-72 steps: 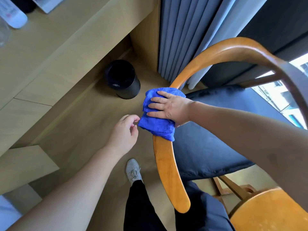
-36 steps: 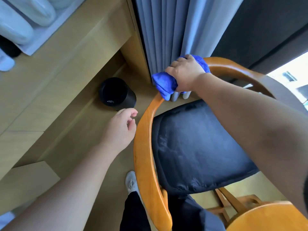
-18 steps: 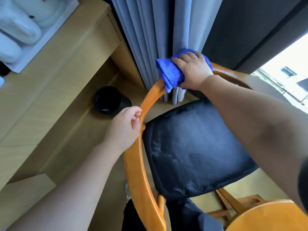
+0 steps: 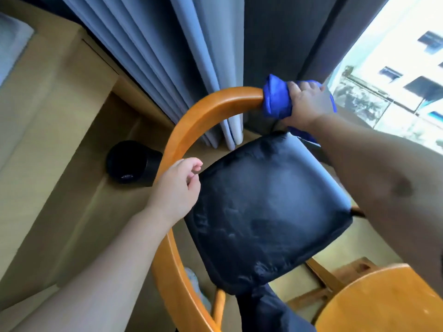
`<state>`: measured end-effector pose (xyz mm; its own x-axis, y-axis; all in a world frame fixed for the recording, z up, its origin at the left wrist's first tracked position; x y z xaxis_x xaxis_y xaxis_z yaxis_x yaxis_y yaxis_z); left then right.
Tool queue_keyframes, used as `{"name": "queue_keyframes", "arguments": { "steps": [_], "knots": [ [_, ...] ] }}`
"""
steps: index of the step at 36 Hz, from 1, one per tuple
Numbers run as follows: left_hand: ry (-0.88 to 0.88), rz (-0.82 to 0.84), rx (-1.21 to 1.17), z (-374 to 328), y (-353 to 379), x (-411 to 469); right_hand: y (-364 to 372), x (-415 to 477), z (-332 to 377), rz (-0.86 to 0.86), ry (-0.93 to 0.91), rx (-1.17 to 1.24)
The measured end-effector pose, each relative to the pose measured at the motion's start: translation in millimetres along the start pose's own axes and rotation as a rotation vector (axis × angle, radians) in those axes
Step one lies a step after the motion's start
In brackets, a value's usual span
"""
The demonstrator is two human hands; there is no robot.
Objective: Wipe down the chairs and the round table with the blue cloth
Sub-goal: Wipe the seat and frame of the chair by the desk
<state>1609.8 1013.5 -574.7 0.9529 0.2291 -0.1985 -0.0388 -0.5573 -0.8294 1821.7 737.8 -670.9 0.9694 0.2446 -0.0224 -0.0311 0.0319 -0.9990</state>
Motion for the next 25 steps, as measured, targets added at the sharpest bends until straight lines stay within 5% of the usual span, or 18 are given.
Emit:
{"name": "queue_keyframes", "arguments": {
  "steps": [25],
  "knots": [
    [0.237,0.221,-0.008,-64.9,65.7,-2.0,-6.4,-144.1,-117.6,0.082,0.465,0.034]
  ]
}}
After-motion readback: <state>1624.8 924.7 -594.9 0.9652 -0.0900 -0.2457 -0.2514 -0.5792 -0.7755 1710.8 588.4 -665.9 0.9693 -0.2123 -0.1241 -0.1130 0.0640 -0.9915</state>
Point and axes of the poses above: each hand's wrist, its own x-axis towards the middle knuckle, its own y-axis out of the palm, z = x × y, the point moved 1 cm from there along x, towards the middle knuckle, and after that the axes turned 12 degrees about -z, right-handed, at the moved point
